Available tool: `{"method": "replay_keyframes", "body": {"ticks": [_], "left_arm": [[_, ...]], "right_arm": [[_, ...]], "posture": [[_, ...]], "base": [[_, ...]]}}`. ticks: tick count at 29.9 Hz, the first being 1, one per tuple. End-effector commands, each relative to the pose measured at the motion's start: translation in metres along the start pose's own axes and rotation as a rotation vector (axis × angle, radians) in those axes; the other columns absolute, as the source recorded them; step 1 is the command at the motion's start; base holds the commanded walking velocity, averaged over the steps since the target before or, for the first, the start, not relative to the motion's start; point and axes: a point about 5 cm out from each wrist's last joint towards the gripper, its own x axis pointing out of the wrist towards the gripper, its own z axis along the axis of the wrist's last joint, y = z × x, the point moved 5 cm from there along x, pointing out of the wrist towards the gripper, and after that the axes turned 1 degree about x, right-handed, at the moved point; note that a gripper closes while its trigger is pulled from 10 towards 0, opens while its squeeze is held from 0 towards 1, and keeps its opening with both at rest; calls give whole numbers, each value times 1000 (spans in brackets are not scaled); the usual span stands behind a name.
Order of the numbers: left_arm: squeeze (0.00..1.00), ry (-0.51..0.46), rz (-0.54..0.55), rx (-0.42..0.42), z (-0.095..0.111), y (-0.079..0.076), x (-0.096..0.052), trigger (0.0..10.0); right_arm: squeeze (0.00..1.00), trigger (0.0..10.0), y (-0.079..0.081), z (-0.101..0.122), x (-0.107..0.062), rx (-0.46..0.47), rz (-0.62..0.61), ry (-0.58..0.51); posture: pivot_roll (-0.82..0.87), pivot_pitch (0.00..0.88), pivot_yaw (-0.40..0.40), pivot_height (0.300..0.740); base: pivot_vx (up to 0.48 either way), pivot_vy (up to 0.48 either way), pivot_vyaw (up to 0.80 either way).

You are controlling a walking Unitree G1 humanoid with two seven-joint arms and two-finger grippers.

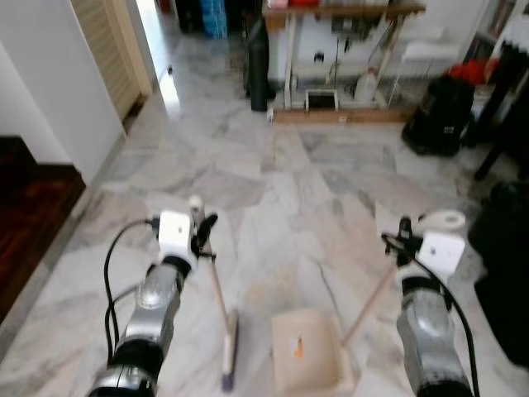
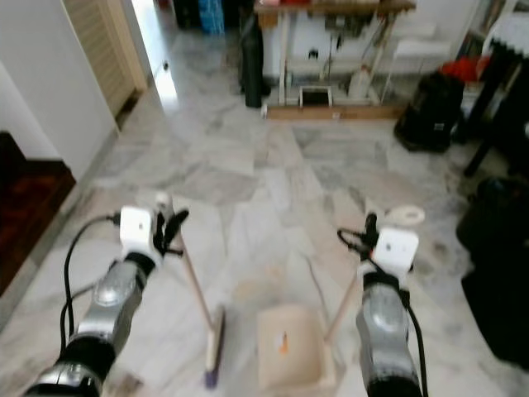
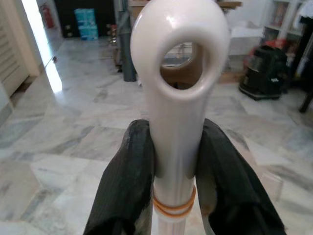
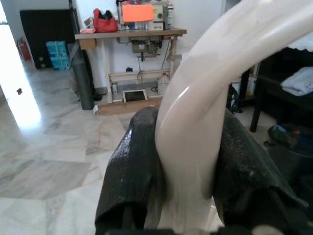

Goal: Sweep floor

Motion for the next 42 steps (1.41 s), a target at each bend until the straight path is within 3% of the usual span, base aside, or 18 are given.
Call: {"method": "replay_keyframes", "body": {"ticks": [1, 10, 42], "left_arm": [[0, -48, 19, 29, 13, 8, 2, 10000], [0, -39, 33, 31, 10, 11, -1, 10000], [0, -24, 0, 17, 2, 1, -8, 10000]], "right_arm": [[0, 10000, 11, 11, 4, 28, 24, -41], [0, 10000, 12, 13, 6, 28, 31, -49], [0, 10000, 22, 10, 1, 36, 72, -45]], "posture": [[-51, 0, 4, 740], [-44, 0, -3, 740], [-48, 0, -8, 740]], "base": [[364, 0, 0], [361, 0, -475], [345, 0, 0]]}}
